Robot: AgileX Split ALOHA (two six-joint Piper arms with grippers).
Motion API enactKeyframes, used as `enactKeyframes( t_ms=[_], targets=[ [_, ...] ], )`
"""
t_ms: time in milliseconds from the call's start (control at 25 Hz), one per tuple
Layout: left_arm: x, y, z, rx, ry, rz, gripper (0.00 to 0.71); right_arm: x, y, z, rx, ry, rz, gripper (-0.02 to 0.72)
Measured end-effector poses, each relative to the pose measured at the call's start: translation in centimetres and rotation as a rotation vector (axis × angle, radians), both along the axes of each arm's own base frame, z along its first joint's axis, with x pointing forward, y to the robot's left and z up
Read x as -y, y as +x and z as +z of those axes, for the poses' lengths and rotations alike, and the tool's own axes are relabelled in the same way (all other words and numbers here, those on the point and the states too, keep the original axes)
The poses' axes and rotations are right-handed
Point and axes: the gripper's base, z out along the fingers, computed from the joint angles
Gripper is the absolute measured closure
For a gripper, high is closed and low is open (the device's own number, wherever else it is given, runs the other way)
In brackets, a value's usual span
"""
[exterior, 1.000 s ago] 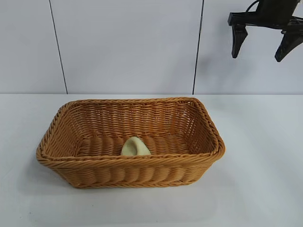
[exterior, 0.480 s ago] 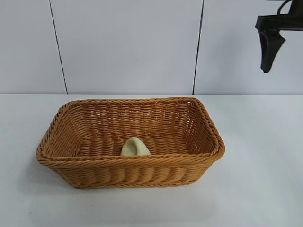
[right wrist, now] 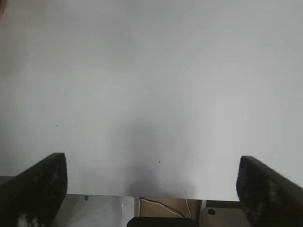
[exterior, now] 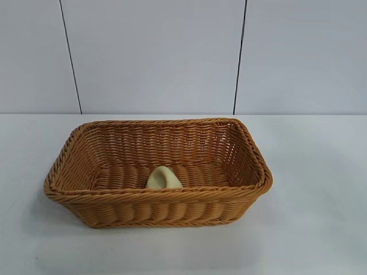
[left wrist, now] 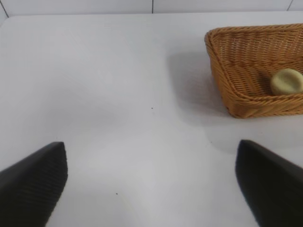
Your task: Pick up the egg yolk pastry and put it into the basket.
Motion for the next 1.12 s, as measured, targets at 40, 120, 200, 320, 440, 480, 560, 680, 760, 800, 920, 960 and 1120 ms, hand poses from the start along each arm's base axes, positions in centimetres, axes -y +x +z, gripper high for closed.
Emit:
enactKeyframes(
  t_ms=[40, 120, 200, 320, 440, 480, 560, 680, 760, 800, 920, 960, 1120],
  targets=[
    [0.0, 0.0, 0.0, 0.0, 0.0, 0.0, 0.018, 0.0, -0.7, -0.1, 0.042, -0.001, 0.008, 0.008],
    [0.0, 0.0, 0.0, 0.001, 0.0, 0.0, 0.018, 0.1, -2.6, -0.5, 0.117, -0.005, 0.02, 0.008],
    [0.0, 0.0, 0.0, 0.001, 0.0, 0.0, 0.018, 0.1, -4.0, -0.4, 0.207, 0.001, 0.032, 0.008],
    [0.0, 0.0, 0.0, 0.001, 0.0, 0.0, 0.018, 0.2, -5.7, 0.2, 0.333, 0.004, 0.034, 0.008],
    [0.0, 0.0, 0.0, 0.001, 0.0, 0.0, 0.018, 0.3, -7.1, 0.7, 0.433, 0.006, 0.035, 0.008],
    [0.0, 0.0, 0.0, 0.001, 0.0, 0.0, 0.018, 0.3, -7.6, 0.8, 0.463, 0.008, 0.035, 0.008],
    [0.0, 0.0, 0.0, 0.001, 0.0, 0.0, 0.018, 0.4, -8.4, 0.9, 0.518, 0.01, 0.034, 0.008],
    [0.0, 0.0, 0.0, 0.001, 0.0, 0.0, 0.018, 0.4, -9.5, 1.0, 0.587, 0.012, 0.034, 0.008],
    [0.0, 0.0, 0.0, 0.001, 0.0, 0.0, 0.018, 0.5, -10.2, 1.1, 0.634, 0.014, 0.033, 0.008],
    [0.0, 0.0, 0.0, 0.001, 0.0, 0.0, 0.018, 0.5, -10.6, 1.1, 0.66, 0.015, 0.033, 0.008],
    [0.0, 0.0, 0.0, 0.001, 0.0, 0.0, 0.018, 0.5, -11.2, 1.1, 0.693, 0.016, 0.033, 0.008],
    [0.0, 0.0, 0.0, 0.001, 0.0, 0.0, 0.018, 0.5, -11.2, 1.1, 0.692, 0.016, 0.033, 0.008],
    [0.0, 0.0, 0.0, 0.001, 0.0, 0.0, 0.018, 0.5, -11.2, 1.1, 0.693, 0.022, 0.034, 0.008]
  ],
)
